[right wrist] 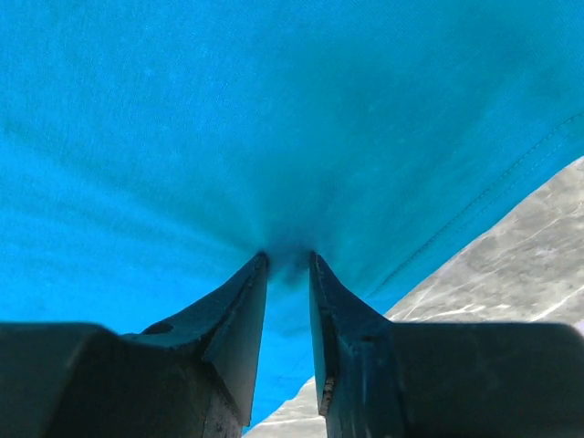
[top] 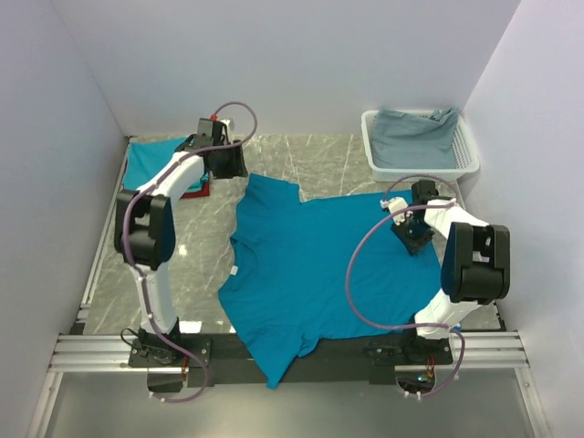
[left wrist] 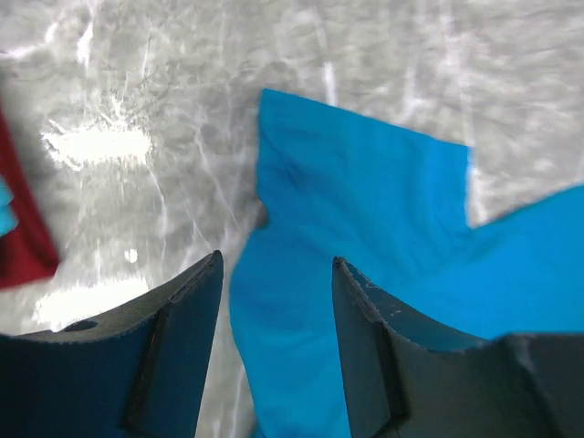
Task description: Fold and stack the t-shirts
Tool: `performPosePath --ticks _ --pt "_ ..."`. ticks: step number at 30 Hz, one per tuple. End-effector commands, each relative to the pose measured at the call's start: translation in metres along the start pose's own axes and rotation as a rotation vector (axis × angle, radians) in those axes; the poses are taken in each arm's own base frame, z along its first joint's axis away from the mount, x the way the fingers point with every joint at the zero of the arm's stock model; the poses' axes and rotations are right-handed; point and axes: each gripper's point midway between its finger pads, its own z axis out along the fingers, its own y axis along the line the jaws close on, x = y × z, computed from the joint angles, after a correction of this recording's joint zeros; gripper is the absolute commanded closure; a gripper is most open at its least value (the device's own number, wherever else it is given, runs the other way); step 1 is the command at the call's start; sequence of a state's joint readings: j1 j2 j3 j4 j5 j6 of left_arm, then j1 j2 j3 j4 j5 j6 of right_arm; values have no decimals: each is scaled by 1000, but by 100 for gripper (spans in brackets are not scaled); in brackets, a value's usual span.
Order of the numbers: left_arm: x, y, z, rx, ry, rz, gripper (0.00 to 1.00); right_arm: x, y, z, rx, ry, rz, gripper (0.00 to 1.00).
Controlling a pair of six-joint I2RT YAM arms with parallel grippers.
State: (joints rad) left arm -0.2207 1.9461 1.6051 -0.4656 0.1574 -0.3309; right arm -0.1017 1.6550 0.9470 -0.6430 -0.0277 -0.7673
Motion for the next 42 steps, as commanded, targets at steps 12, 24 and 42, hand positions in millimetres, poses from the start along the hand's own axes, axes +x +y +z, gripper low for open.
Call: performPosePath --ticks 12,24,42 --pt "4 2 92 72 160 -30 47 -71 35 -93 -204 -440 8 51" --pt "28 2 129 21 217 9 53 -83 41 -115 -183 -572 18 50" --pt "28 16 123 -139 169 93 100 -76 45 -115 -173 -573 13 50"
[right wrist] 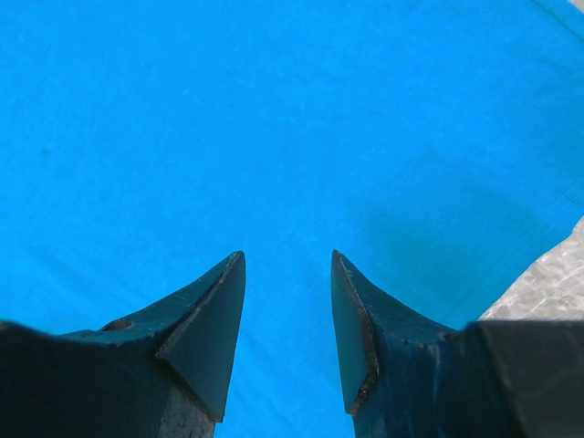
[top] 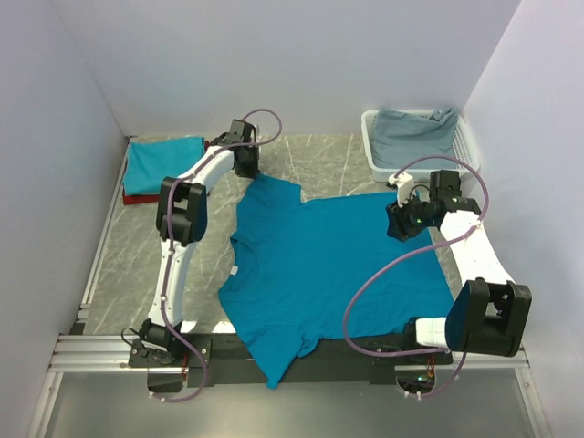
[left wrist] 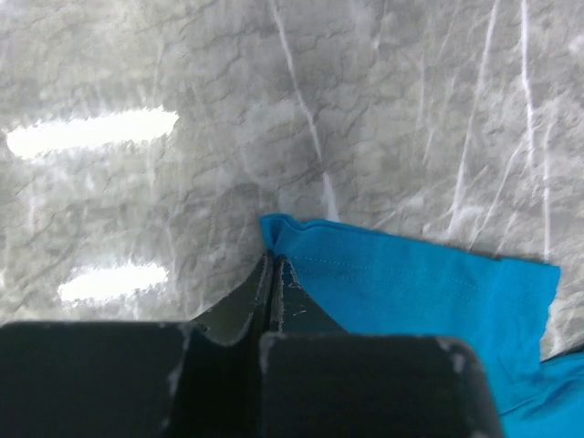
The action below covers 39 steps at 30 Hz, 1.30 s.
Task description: Fold and stack the t-shirts
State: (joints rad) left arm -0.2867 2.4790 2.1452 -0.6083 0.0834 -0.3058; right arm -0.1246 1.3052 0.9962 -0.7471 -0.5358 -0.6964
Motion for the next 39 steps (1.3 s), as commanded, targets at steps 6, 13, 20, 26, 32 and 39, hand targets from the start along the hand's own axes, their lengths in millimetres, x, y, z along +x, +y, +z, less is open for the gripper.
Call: performPosePath --ticks 6,13,20,26,32,39 --pt "-11 67 -72 -167 -96 -39 100 -7 -20 -3 110 -21 20 50" --pt "11 112 -105 -217 -104 -126 100 19 -51 23 157 121 18 51" --pt "10 115 -143 -233 -151 -130 100 18 -50 36 111 118 29 52" --pt "58 131 -156 -277 -81 -171 100 -40 -42 53 58 47 -41 52" --pt "103 180 -169 -335 -24 -303 100 -106 -40 80 68 -5 -73 53" --pt "128 213 -189 -399 -44 -376 100 -157 -38 117 63 -65 -45 53"
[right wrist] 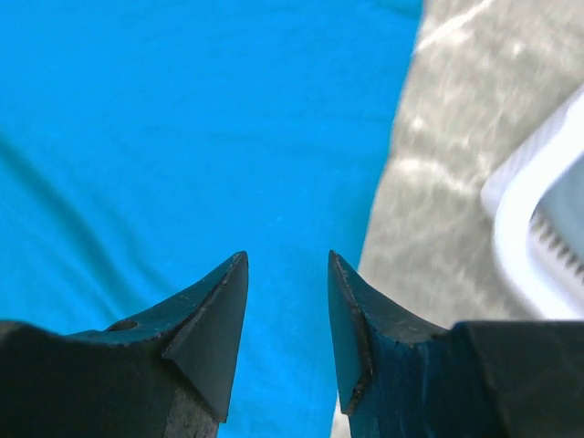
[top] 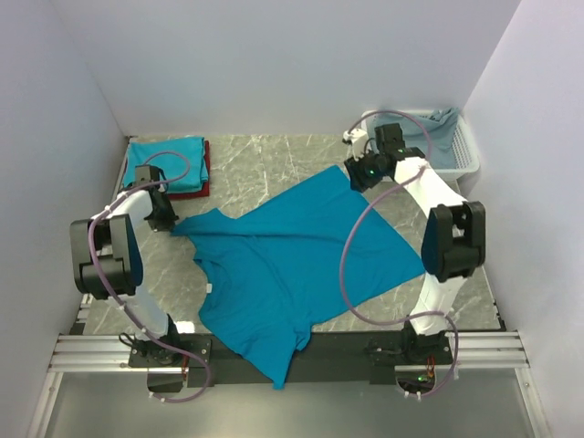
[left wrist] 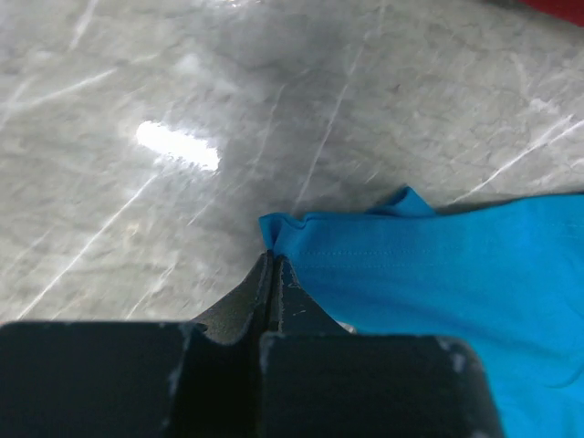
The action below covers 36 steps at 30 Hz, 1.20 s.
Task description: Fold and stack the t-shirts
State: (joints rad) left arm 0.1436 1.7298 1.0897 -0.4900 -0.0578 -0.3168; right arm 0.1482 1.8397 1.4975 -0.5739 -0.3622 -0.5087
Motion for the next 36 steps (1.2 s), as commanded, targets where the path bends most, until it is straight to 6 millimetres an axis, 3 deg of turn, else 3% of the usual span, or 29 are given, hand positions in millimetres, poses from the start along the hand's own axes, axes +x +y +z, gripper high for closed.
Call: performPosePath --ticks 1,4,10,16,19,22,29,36 --pt "-25 -3 -21 14 -115 -15 100 -32 -8 21 25 -45 66 53" --pt "-27 -4 -23 21 -121 -18 100 -49 -11 47 33 -42 113 53" --pt "-29 -6 -28 35 -141 -9 100 -72 -42 88 122 -36 280 51" --pt "-32 -11 -33 68 -154 -6 100 -86 -63 115 167 -58 283 45" --pt "-34 -12 -37 78 -165 -7 100 -90 -70 119 177 -45 256 43" --pt "-36 -14 -40 85 -174 -5 100 -83 -74 125 190 -20 232 40" --pt "-38 -18 -42 106 -179 -2 100 -35 -74 137 184 154 3 43" --pt "-36 -18 -40 103 -169 2 100 -42 -62 155 158 140 -47 45"
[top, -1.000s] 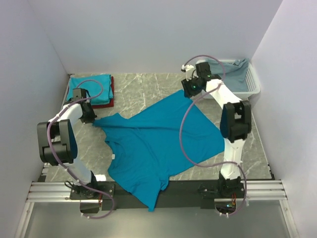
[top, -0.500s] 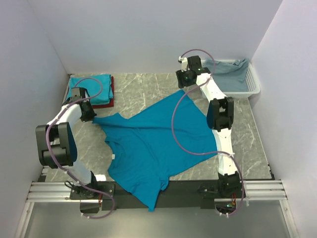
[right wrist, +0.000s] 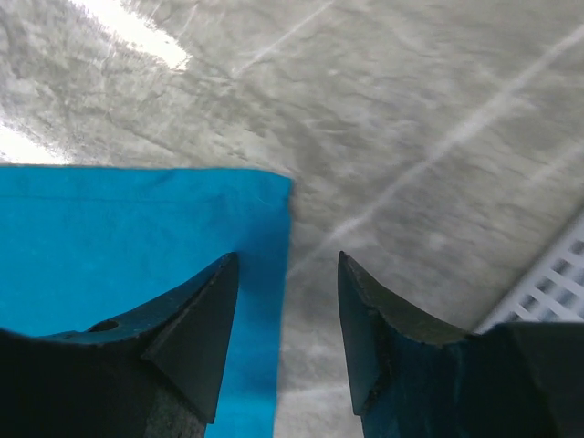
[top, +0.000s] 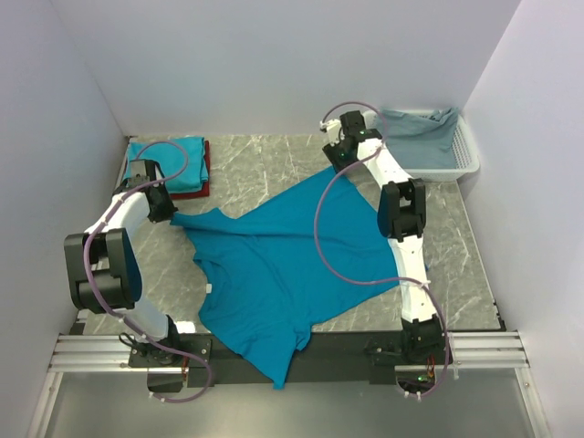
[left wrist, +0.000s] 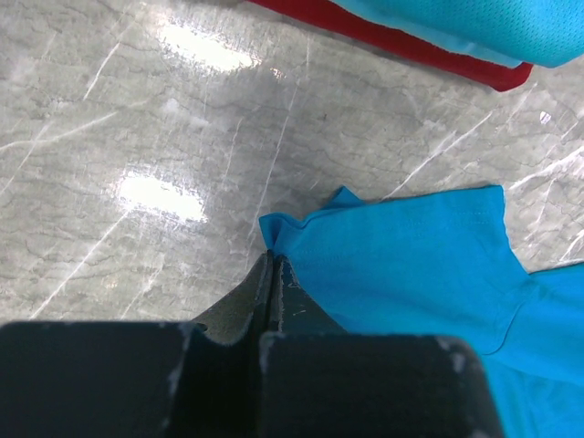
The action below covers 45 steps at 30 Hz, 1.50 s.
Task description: Fold and stack the t-shirts
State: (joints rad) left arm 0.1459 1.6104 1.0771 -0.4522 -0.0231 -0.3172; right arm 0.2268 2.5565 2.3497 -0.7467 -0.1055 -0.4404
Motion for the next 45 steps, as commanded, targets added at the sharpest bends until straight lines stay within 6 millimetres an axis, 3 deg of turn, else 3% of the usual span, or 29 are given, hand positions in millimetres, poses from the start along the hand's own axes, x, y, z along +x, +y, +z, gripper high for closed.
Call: performPosePath --ticks 1,12,19,23,32,41,45 --pt "-10 -7 -6 30 -40 9 100 -1 13 17 -13 13 -69 46" --pt "-11 -9 -7 33 -42 18 100 0 6 24 -27 7 -67 50" --pt "-10 -9 -9 34 -45 20 100 18 13 20 -81 74 -75 70" --pt "-11 -10 -10 38 -47 21 100 37 19 16 -101 148 -78 76" --pt "-10 -11 -11 40 -48 25 99 31 29 -1 -76 152 -109 97" --pt "-14 -12 -17 46 -70 25 100 2 19 -42 -17 2 -56 100" --pt "-16 -14 -19 50 -80 26 100 -39 9 -85 27 -132 -37 100"
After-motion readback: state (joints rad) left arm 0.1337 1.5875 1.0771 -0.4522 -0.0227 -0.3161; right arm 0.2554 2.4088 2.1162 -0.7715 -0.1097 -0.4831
